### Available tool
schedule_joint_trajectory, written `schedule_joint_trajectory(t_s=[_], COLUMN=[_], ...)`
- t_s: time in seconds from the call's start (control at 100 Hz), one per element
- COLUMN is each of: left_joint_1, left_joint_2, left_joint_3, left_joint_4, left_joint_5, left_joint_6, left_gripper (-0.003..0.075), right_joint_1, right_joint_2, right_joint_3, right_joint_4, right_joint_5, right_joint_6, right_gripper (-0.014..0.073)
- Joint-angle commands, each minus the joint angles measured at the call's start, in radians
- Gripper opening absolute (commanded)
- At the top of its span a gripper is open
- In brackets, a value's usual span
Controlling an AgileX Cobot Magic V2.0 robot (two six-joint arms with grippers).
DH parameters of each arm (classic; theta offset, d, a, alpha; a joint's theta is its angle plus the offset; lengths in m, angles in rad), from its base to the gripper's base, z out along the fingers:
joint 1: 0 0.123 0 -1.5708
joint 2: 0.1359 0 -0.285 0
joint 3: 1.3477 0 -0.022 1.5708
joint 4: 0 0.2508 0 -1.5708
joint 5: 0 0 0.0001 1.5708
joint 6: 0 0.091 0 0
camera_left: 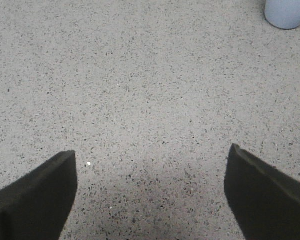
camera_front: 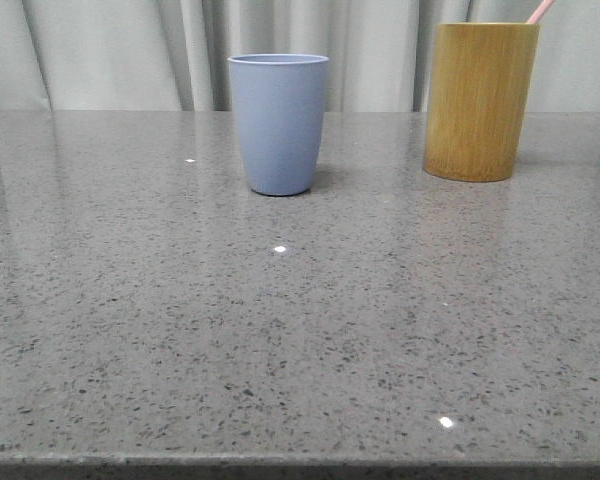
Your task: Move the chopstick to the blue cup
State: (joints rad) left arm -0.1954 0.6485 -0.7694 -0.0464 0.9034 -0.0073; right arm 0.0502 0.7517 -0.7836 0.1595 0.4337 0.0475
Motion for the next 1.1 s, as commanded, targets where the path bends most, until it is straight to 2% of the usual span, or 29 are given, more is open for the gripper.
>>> schedule_joint_trajectory(t_s=[0.0, 0.14, 0.44, 0.56, 0.76, 1.09], left_joint_1=[0.005, 0.005, 0.005, 0.005, 0.005, 0.005], left_joint_2=[0.0, 0.0, 0.0, 0.0, 0.0, 0.0], left_joint_3=[-0.024, -0.024, -0.024, -0.024, -0.024, -0.024], left_joint_4=[-0.01, -0.01, -0.01, -0.01, -0.01, -0.01], left_joint_5=[-0.066, -0.066, -0.067, -0.067, -0.067, -0.066], left_joint_6=[-0.009, -0.009, -0.009, -0.009, -0.009, -0.009], left_gripper=[0.0588, 0.0588, 0.0588, 0.0588, 0.0588, 0.0588], right_joint_1=[0.001, 0.011, 0.103, 0.103, 0.103, 0.103], right_joint_2=[0.068, 0.173, 0.359, 0.429, 0.53, 0.613], right_joint_3=[-0.019, -0.019, -0.02, -0.038, -0.114, -0.173], right_joint_4=[0.019, 0.027, 0.04, 0.041, 0.041, 0.041], right_joint_5=[-0.207, -0.352, -0.643, -0.715, -0.759, -0.719], right_joint_6=[-0.008, -0.008, 0.005, 0.015, 0.021, 0.047], right_gripper=[0.058, 0.058, 0.058, 0.058, 0.058, 0.058])
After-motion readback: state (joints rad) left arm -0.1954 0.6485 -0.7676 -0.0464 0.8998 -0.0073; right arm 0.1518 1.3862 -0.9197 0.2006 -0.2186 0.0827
